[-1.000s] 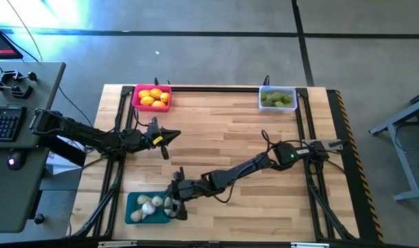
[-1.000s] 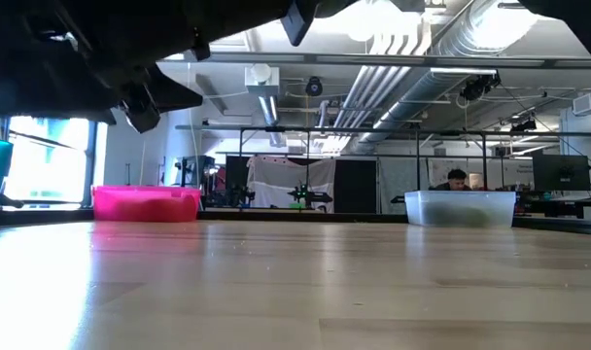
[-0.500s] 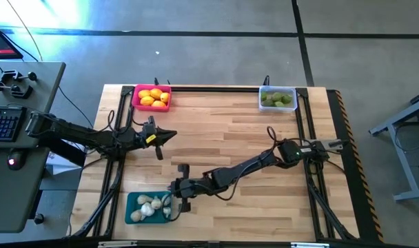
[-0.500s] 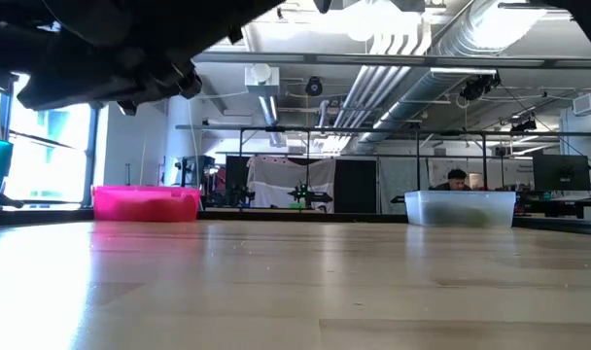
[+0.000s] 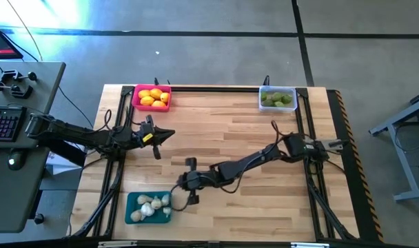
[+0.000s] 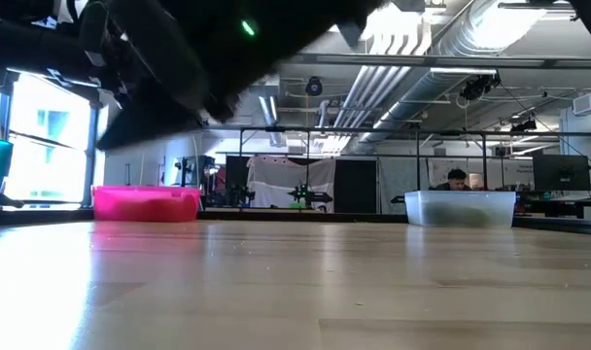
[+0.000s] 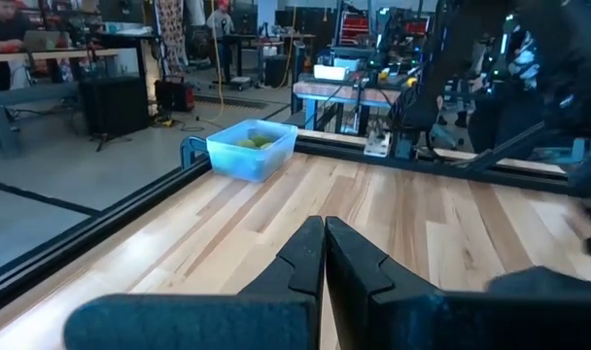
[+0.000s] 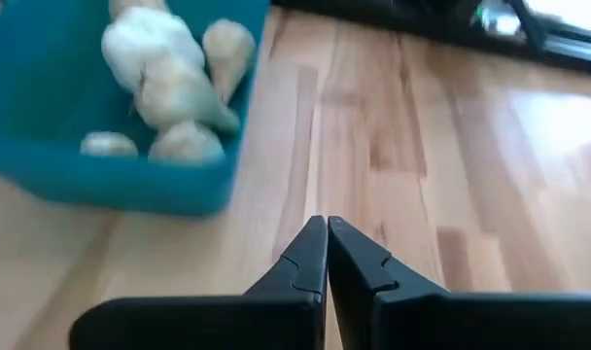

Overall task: Sort produce into baskets
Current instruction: Return to Home Position

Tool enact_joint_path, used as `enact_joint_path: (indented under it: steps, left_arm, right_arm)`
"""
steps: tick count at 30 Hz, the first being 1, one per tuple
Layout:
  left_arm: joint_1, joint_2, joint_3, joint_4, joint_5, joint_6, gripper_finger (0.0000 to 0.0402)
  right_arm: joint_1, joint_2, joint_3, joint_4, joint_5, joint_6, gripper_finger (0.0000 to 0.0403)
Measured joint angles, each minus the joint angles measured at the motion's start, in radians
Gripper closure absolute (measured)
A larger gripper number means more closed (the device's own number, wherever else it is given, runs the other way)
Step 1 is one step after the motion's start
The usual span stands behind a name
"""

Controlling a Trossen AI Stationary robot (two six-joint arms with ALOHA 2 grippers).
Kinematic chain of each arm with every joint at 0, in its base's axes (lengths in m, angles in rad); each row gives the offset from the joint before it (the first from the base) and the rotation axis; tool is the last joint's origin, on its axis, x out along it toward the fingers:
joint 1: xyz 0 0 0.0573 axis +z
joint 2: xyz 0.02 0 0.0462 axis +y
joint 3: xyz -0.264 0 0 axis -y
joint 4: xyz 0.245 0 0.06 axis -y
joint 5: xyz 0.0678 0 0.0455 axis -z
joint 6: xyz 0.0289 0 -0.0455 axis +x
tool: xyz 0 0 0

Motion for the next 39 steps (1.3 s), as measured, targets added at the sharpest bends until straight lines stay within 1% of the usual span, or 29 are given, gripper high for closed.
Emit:
enact_joint_path:
  steps: [2,5,11,14,16,19,21,24,27,31,38,39]
  left_arm:
    - [0.000,0.000,0.000,0.000,0.000,0.000,0.0402]
    - [0.000,0.000,0.000,0.001,0.000,0.000,0.0402]
    - [0.002,0.000,0.000,-0.001,0.000,0.012,0.0401]
    - [0.002,-0.010,0.000,-0.002,0.000,0.031,0.0401]
    - [0.003,-0.028,0.000,-0.003,0.002,0.047,0.0402]
    - [0.003,-0.072,0.000,-0.029,0.031,0.059,0.0402]
    - [0.003,-0.107,0.000,-0.065,0.034,0.054,0.0402]
    - [0.003,-0.165,-0.001,-0.153,0.032,0.041,0.0401]
    - [0.003,-0.217,-0.001,-0.226,0.008,0.025,0.0401]
    - [0.003,-0.290,-0.001,-0.291,-0.019,0.023,0.0402]
    - [0.003,-0.424,-0.001,-0.403,-0.045,0.018,0.0401]
    - [0.003,-0.441,-0.001,-0.411,-0.045,0.018,0.0401]
  right_arm:
    - [-0.005,-0.042,-0.108,0.104,-0.005,0.020,0.0403]
    - [-0.016,-0.146,-0.269,0.247,-0.007,0.042,0.0403]
    - [-0.050,-0.377,-0.618,0.391,0.001,0.060,0.0403]
    - [-0.075,-0.521,-0.788,0.464,0.023,0.071,0.0403]
    - [-0.092,-0.611,-0.901,0.506,0.041,0.071,0.0403]
    - [-0.118,-0.758,-1.070,0.586,0.055,0.070,0.0403]
    - [-0.138,-0.860,-1.170,0.637,0.064,0.069,0.0403]
    - [-0.174,-0.997,-1.314,0.669,0.065,0.050,0.0403]
    - [-0.214,-1.136,-1.424,0.729,0.074,0.037,0.0403]
    - [-0.255,-1.301,-1.543,0.741,0.097,0.008,0.0403]
    - [-0.309,-1.551,-1.686,0.745,0.085,0.008,0.0403]
    - [-0.313,-1.579,-1.687,0.714,0.081,0.012,0.0403]
